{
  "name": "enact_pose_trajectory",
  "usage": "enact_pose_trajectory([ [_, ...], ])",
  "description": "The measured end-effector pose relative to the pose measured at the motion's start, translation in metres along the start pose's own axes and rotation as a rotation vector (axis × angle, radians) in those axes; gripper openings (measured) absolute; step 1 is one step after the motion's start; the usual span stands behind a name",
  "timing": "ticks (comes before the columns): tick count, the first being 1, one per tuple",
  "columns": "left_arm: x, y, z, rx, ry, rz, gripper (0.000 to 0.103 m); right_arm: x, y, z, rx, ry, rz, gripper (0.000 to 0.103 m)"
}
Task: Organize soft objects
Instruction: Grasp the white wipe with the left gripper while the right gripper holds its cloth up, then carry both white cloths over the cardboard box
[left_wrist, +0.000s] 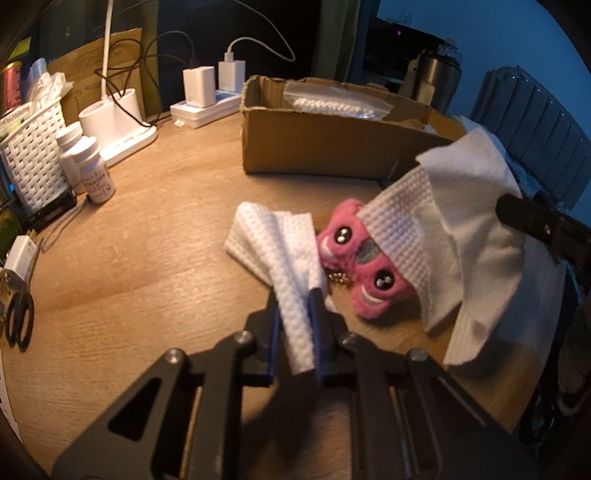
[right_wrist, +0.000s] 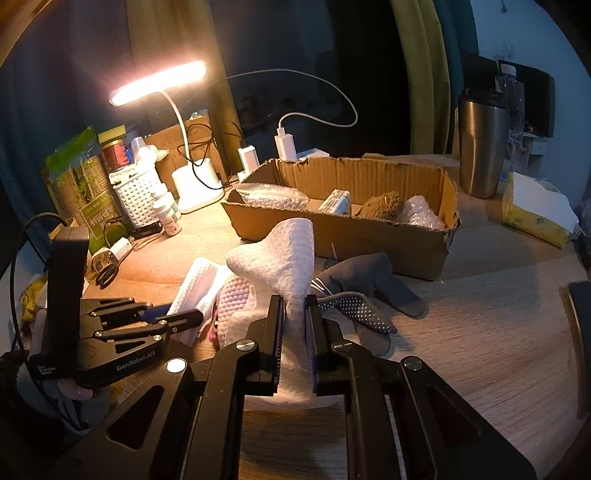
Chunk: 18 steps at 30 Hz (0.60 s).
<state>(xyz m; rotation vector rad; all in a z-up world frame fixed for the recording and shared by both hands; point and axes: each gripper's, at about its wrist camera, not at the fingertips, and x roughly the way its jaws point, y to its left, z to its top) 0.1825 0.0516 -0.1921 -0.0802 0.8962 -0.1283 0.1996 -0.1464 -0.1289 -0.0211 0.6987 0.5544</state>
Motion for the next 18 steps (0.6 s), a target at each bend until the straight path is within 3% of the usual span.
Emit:
enact_pose_trajectory([
  [18,-0.066,-0.002,0.029,-0.022,-0.172,-0.045,0.012,-0.033,0.003,0.024,-0.035,-0.097,-0.01,0.012],
])
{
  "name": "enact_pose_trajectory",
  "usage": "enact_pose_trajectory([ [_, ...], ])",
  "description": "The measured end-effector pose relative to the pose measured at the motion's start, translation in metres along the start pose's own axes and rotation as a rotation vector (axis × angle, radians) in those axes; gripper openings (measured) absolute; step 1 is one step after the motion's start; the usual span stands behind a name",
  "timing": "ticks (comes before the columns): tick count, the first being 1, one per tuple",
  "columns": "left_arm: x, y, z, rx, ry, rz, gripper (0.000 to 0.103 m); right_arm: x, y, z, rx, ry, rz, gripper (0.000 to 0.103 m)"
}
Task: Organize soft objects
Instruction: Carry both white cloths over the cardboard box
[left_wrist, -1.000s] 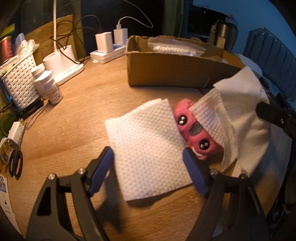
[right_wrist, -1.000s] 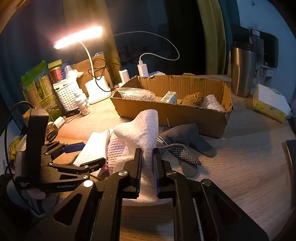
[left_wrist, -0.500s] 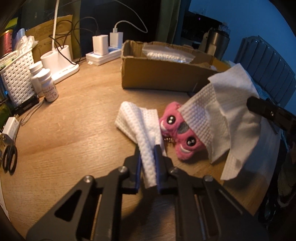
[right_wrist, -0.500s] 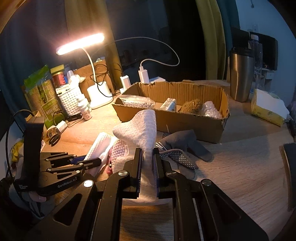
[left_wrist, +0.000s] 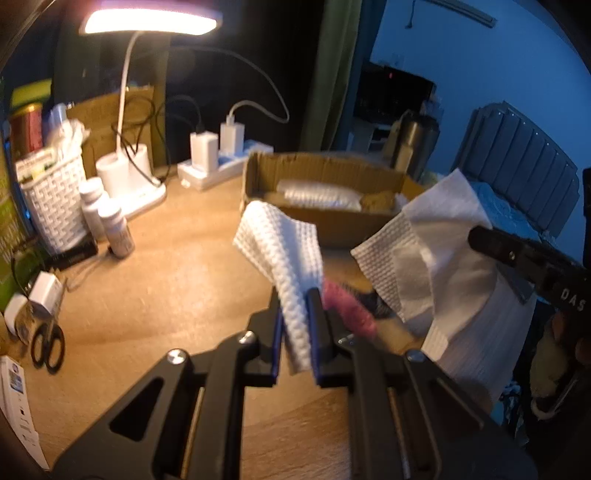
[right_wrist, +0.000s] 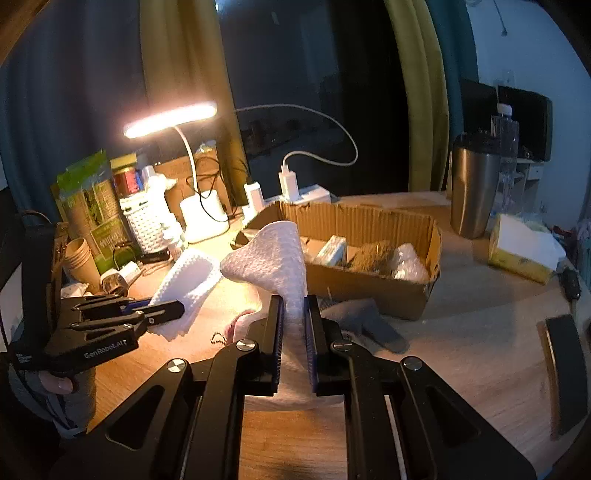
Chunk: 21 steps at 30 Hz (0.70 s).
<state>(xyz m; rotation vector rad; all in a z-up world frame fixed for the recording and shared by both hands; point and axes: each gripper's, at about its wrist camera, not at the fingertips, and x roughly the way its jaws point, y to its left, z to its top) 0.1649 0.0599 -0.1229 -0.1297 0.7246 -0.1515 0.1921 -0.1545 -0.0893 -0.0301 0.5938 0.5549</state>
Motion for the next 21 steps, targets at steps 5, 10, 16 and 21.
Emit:
enact_pose_trajectory([
  [5,-0.011,-0.002,0.018,0.004,-0.042,-0.008,0.012,-0.009,0.0,0.012,-0.013,-0.033,-0.004,0.012],
  [10,-0.018,-0.004,0.034,0.011,-0.078,-0.012,0.012,-0.017,-0.004,0.027,-0.023,-0.069,-0.01,0.012],
  [16,-0.022,-0.004,0.049,0.005,-0.108,-0.03,0.012,-0.02,-0.007,0.04,-0.034,-0.093,-0.02,0.012],
  [21,-0.024,-0.006,0.064,0.007,-0.141,-0.039,0.012,-0.022,-0.008,0.051,-0.046,-0.112,-0.027,0.012],
])
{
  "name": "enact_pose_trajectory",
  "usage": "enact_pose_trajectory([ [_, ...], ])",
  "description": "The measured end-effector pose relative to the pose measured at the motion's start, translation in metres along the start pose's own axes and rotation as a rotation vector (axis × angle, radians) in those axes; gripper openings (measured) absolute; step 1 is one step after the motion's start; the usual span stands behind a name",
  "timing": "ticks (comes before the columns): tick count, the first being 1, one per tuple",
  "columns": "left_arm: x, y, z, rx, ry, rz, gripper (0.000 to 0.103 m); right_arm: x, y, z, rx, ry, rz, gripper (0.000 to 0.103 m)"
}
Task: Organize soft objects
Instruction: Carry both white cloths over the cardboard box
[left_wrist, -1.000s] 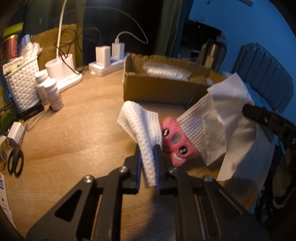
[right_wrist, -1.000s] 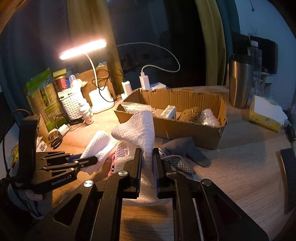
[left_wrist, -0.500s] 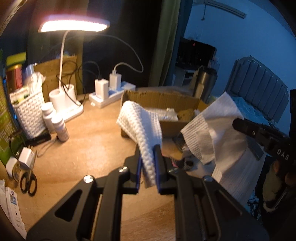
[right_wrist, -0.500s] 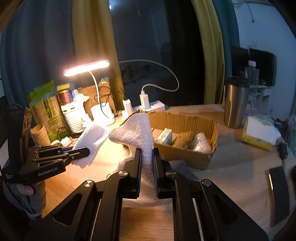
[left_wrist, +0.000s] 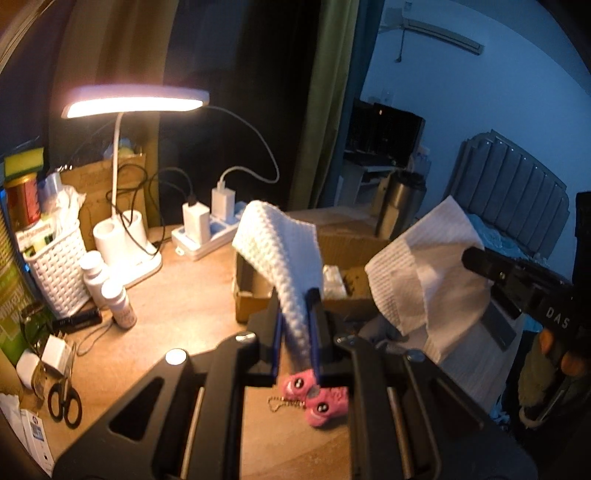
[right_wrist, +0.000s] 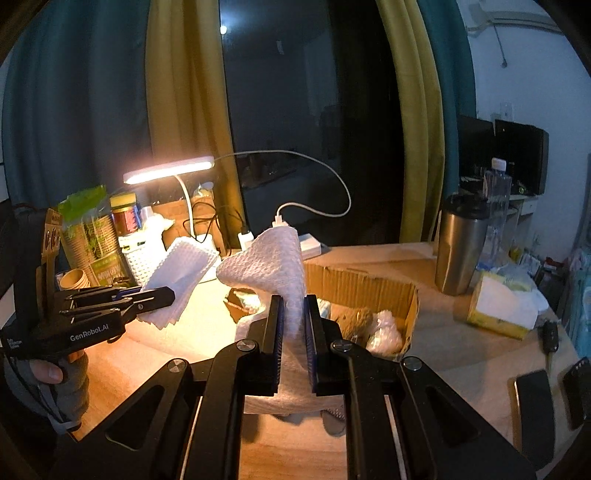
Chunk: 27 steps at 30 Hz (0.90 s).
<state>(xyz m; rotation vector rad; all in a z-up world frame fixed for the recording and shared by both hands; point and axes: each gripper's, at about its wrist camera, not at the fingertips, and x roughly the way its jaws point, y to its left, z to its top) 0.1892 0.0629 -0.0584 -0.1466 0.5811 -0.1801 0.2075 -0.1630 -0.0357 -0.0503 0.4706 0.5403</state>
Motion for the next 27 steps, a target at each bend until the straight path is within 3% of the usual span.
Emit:
enact_pose_trajectory([
  [17,0.026,0.011,0.06,0.027,-0.073,-0.005,0.013,0.025,-0.01,0.042,-0.034,-0.041,-0.005,0.012],
  [27,0.063,0.022,0.066,0.026,-0.034,-0.019,0.013,0.057,-0.019,0.05,-0.029,-0.02,0.007,0.012],
])
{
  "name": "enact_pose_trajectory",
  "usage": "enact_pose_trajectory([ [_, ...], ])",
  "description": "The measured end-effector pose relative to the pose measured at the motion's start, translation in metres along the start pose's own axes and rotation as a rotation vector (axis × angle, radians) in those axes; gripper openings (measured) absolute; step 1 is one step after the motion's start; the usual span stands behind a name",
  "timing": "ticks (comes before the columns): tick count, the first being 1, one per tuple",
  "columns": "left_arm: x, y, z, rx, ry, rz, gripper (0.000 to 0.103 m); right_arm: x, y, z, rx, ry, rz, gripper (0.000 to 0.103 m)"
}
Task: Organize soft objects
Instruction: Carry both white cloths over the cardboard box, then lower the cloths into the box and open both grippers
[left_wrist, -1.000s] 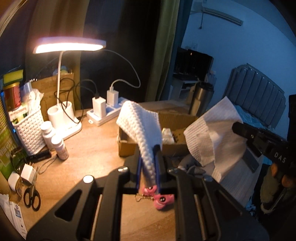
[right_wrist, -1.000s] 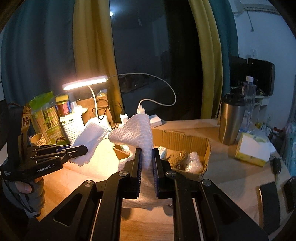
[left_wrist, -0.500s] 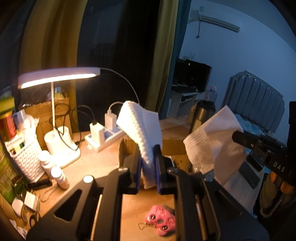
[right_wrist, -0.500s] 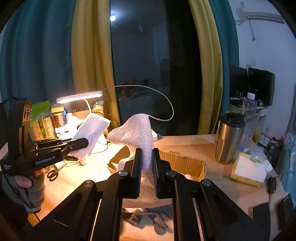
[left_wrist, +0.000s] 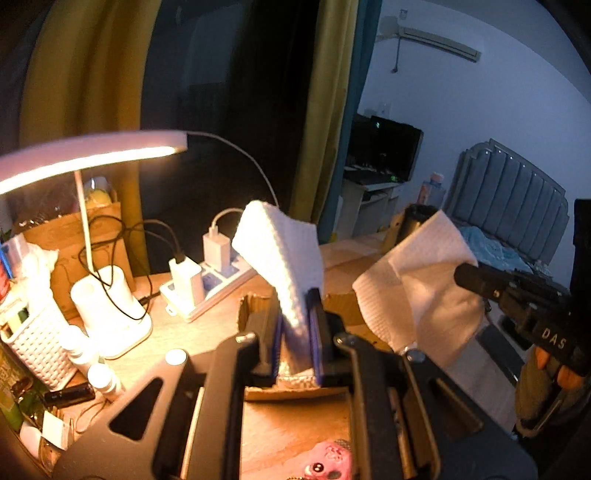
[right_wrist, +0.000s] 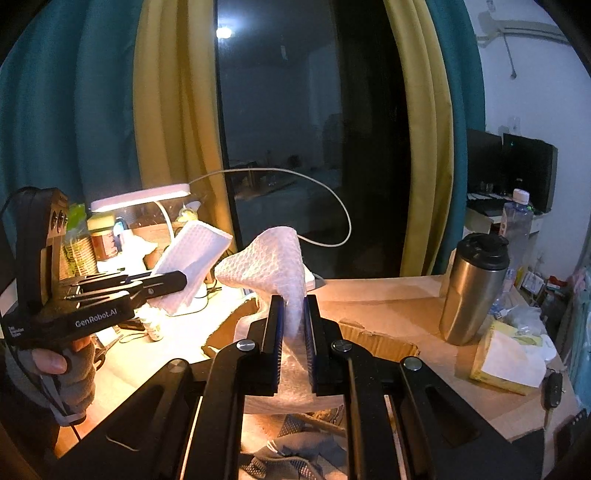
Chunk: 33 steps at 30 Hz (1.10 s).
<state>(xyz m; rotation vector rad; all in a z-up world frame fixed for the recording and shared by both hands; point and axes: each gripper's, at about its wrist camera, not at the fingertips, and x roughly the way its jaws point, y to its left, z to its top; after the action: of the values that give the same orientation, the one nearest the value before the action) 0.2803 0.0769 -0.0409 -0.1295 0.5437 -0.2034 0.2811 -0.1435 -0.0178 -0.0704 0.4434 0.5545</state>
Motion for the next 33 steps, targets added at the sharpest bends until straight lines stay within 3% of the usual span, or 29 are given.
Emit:
enact_pose_trajectory([
  [23,0.096,0.011,-0.038,-0.003,0.186,0.012,0.014,0.102,-0.027,-0.037,0.06,0.174,0.041,0.012],
  [31,0.114,0.011,-0.048,0.019,0.237,0.046,0.016,0.129,-0.024,-0.056,0.061,0.25,0.03,0.012],
  [33,0.117,0.012,-0.051,0.022,0.248,0.052,0.018,0.134,-0.022,-0.06,0.04,0.26,-0.009,0.012],
])
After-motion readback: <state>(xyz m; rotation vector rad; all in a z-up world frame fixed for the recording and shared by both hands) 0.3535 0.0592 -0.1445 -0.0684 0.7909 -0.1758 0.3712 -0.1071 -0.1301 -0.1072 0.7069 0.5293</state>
